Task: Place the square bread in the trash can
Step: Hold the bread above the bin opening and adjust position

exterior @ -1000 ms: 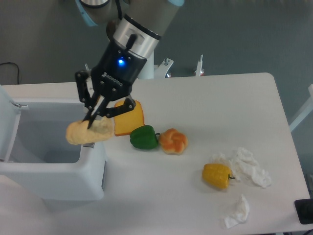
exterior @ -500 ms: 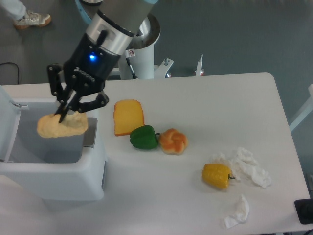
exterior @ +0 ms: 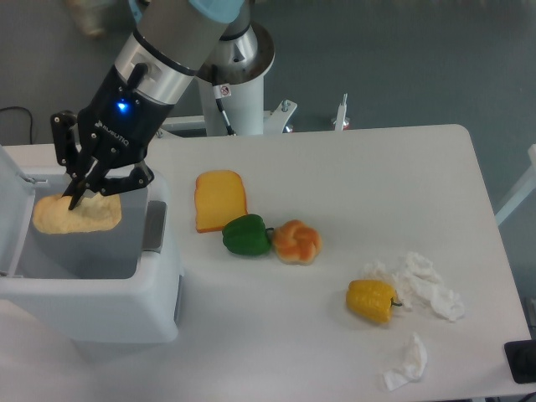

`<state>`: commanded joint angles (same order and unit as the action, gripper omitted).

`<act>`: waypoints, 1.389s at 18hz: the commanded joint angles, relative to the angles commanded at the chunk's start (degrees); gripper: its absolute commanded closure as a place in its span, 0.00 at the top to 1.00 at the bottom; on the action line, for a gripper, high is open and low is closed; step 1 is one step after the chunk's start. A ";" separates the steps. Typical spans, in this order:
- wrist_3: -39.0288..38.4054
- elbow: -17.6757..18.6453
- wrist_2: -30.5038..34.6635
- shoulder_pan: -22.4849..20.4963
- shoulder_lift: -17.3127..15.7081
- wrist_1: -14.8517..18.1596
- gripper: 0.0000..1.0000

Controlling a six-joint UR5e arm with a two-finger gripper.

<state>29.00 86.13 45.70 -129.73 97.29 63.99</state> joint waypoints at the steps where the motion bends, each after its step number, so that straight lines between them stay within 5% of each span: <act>1: 0.26 0.18 0.00 0.00 -0.09 0.00 0.33; 6: 1.58 1.23 0.18 0.09 -0.35 -0.09 0.47; 20: 1.58 1.58 0.35 0.09 -0.35 0.00 0.58; 25: 2.20 1.58 0.44 0.09 -0.44 0.00 0.73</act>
<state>31.20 87.71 46.14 -129.64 96.86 63.98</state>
